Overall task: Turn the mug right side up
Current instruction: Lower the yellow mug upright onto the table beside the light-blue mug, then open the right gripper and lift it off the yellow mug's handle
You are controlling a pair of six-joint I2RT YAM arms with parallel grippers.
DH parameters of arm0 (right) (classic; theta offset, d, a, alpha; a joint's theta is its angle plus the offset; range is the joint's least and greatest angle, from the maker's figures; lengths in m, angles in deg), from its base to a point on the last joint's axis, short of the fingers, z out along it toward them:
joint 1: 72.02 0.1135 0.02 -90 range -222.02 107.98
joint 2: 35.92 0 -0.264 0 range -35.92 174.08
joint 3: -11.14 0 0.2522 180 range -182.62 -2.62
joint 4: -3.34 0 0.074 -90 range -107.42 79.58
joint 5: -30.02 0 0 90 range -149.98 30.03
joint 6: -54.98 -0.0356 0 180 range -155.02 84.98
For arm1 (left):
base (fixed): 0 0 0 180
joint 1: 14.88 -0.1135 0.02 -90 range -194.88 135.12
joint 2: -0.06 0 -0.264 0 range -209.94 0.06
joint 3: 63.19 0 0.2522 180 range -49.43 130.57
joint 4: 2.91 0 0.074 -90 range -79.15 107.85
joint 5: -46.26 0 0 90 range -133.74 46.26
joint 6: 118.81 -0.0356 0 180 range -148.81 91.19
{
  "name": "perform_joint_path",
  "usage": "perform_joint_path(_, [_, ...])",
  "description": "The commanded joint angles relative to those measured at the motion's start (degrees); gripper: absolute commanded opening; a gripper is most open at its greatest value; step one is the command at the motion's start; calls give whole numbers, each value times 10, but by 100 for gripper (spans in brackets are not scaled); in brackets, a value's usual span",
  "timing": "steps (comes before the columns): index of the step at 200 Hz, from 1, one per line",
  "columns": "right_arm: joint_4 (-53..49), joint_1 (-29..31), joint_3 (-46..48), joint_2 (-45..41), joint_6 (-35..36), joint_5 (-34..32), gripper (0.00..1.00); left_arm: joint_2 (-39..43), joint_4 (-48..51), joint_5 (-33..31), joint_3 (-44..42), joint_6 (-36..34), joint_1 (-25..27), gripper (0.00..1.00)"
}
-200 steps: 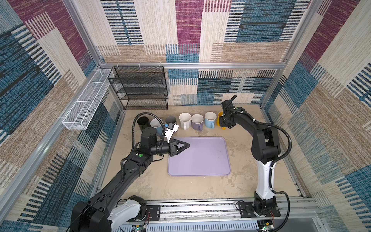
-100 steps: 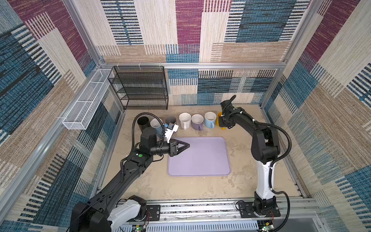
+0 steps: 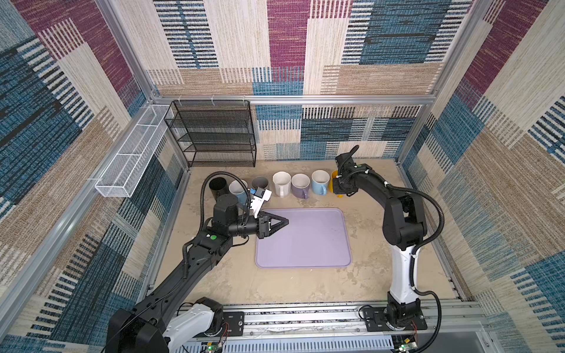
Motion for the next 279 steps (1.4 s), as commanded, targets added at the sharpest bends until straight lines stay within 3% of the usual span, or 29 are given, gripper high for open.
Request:
perform_joint_path(1, [0,1,0,-7,-1,1,17,-1,-2,2,-1,-15,0,25])
perform_joint_path(112, [-5,1,1,-8,1,1,34,5,19,-13,-4,-25,-1,25])
perform_joint_path(177, [-11,1,10,-42,6,-10,49,-15,101,-104,32,-39,-1,26])
perform_joint_path(211, [-6,1,20,-80,15,5,58,-23,141,-155,55,-36,0,30])
perform_joint_path(279, [52,1,68,-192,22,44,72,-32,149,-156,75,-24,0,49])
